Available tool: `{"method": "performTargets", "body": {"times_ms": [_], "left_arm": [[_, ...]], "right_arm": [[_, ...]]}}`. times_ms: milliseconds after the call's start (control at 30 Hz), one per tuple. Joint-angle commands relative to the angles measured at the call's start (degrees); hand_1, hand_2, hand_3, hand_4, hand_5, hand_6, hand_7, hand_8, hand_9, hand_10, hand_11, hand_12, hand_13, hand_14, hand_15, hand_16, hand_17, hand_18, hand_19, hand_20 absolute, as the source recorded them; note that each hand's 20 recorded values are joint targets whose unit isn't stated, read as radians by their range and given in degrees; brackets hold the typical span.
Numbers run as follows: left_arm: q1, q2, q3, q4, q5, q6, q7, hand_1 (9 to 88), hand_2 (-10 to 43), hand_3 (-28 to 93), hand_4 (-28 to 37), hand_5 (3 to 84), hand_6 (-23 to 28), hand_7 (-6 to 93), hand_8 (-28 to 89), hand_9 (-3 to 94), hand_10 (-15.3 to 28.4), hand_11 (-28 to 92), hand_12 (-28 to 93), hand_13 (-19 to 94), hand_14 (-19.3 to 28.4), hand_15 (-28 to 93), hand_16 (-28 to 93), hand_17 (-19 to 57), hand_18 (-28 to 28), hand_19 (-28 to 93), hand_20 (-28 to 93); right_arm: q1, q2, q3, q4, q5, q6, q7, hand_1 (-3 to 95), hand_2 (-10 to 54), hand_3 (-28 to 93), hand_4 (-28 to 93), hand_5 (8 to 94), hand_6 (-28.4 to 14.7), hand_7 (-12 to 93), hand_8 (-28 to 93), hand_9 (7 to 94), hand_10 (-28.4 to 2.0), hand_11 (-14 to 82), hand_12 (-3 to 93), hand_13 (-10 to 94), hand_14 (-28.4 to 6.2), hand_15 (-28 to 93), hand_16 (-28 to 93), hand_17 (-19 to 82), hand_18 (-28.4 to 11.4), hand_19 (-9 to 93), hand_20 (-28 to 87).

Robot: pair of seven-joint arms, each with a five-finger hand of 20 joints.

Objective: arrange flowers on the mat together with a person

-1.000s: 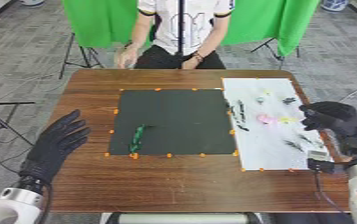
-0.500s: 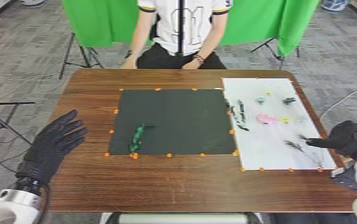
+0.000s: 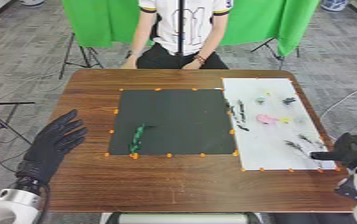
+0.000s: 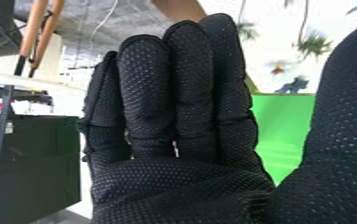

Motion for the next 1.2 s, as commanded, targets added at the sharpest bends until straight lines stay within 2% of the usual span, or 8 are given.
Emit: {"method": "performTargets", "body": {"times_ms": [33,267,433,633,800,900,1100,1200], "left_arm": [[-0.03,0.30,0.23,0.51,-0.31,-0.09,-0.32,27.7,-2.0,69,-17.9,27.8,2.0,20.9,-10,24.6,11.2,22,19,21,14.0,31,2,-8.2,21.0,46,9],[-0.04,0.25,0.08,0.48,-0.20,-0.23,-0.54,27.6,-2.1,70,-17.8,27.8,2.0,20.9,-10,24.6,11.2,22,19,21,14.0,31,2,-8.2,21.0,46,9],[-0.11,0.53,0.19,0.46,-0.29,-0.05,-0.29,27.6,-2.1,70,-17.8,27.8,2.0,20.8,-10,24.6,11.2,22,19,21,14.0,31,2,-8.2,21.0,46,9],[0.06,0.60,0.28,0.44,-0.45,0.15,-0.04,27.7,-2.0,70,-17.8,27.9,2.0,20.9,-10,24.6,11.2,22,19,21,14.0,31,2,-8.2,21.0,46,9],[-0.02,0.36,0.28,0.43,-0.31,0.05,-0.27,27.6,-2.1,70,-17.7,27.9,2.1,20.8,-10,24.6,11.2,22,19,21,14.0,31,2,-8.2,21.0,46,9],[0.14,0.17,0.17,0.35,-0.24,-0.05,-0.25,27.7,-2.0,70,-17.8,27.9,2.1,20.7,-10,24.6,11.2,22,19,21,14.0,31,2,-8.2,21.0,46,9],[0.30,-0.06,0.10,0.29,-0.25,-0.06,-0.32,27.5,-1.9,70,-17.9,27.9,2.0,20.7,-10,24.6,11.2,22,19,21,14.0,31,2,-8.2,21.0,46,9],[0.40,0.02,0.06,0.27,-0.26,-0.01,-0.24,27.5,-1.9,70,-17.9,27.9,2.0,20.7,-10,24.6,11.2,22,19,21,14.0,31,2,-8.2,21.0,46,9]], "right_arm": [[-0.01,0.28,-1.98,1.58,-0.91,-0.96,0.71,42.4,-9.5,32,-28,63.7,1.0,45,-17,68.5,-11.1,46.3,33.3,57,-11.7,68,26,24,-19.5,76,36],[1.76,0.95,-5.40,4.26,-1.29,-1.11,1.43,41.6,-9.5,36,-28,63.5,1.0,43,-17,68.1,-10.9,46.3,33.0,57,-11.5,68,26,24,-19.5,76,36],[2.51,0.45,-6.74,4.55,-1.57,-1.09,1.79,41.3,-9.5,39,-28,65.2,0.9,33,-16,68.1,-10.9,46.0,32.9,58,-11.4,68,25,24,-19.5,76,36],[3.94,0.62,-9.37,5.37,-2.11,-2.74,0.95,43.6,-9.5,43,-28,66.2,1.8,33,-16,69.5,-10.6,45.0,32.3,59,-11.0,68,25,25,-19.1,76,35],[4.90,0.78,-12.52,6.42,-2.46,-2.35,-0.06,50.5,-9.5,41,-28,69.5,3.3,34,-16,73.9,-9.9,44.2,32.5,63,-9.2,67,26,27,-18.8,77,35],[5.02,0.71,-13.69,6.80,-2.43,-1.27,-1.16,59.0,-9.5,34,-28,71.5,3.5,38,-2,77.9,-9.1,44.0,32.6,66,-8.3,67,27,28,-18.6,78,35],[4.62,0.16,-13.27,6.74,0.78,-1.25,-2.19,47.8,-9.5,69,-28,78.5,4.1,38,-1,83.6,-7.7,44.8,33.7,71,-7.3,68,29,31,-18.6,80,36],[4.21,-0.24,-12.15,6.49,3.29,-0.65,-2.13,45.8,-9.5,75,-28,80.0,3.2,39,2,84.2,-7.5,47.0,34.7,72,-7.8,70,30,31,-18.8,82,36]]}}
